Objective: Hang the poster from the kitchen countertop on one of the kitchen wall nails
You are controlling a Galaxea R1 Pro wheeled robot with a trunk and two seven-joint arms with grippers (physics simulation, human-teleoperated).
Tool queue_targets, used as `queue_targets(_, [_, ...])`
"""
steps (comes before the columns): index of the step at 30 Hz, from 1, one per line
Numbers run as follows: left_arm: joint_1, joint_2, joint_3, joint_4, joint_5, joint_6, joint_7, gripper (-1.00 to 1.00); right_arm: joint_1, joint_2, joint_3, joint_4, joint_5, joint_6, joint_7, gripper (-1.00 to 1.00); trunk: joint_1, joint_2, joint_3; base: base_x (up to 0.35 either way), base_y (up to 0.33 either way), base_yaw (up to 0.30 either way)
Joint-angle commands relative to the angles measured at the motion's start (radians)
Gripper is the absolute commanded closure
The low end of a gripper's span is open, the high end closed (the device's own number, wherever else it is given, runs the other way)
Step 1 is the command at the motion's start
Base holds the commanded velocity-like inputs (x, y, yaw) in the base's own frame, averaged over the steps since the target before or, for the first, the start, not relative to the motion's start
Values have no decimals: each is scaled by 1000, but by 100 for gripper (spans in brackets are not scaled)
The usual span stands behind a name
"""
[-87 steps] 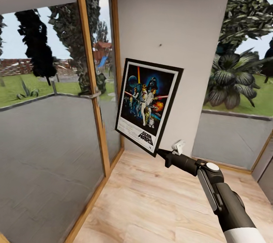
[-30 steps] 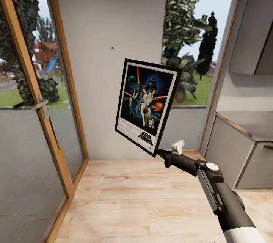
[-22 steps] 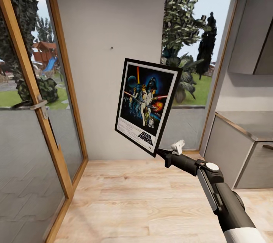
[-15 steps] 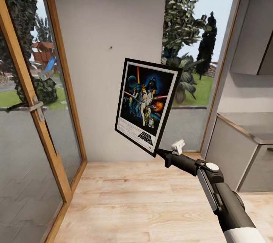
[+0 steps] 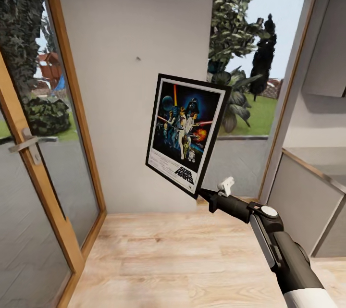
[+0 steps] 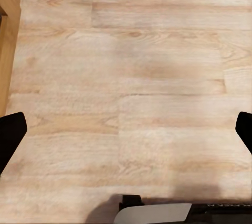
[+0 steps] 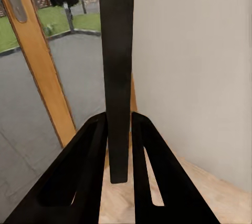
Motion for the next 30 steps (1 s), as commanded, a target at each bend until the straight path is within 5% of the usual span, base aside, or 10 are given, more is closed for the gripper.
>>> queue_targets(1, [1,0,2,0,10,1,-8,-100,0,-1,1,0,-13,11,1,100,1,0,0,334,0,0])
queue_targets(13, [1,0,2,-3,10,1,-8,-100,0,-1,1,0,-13,11,1,100,1,0,0,323,34,0])
queue_targets(30, [1,0,4,-4,10,1,-8,-100,0,-1,1,-1,-13,11,1,100,1,0,0,70,61,0])
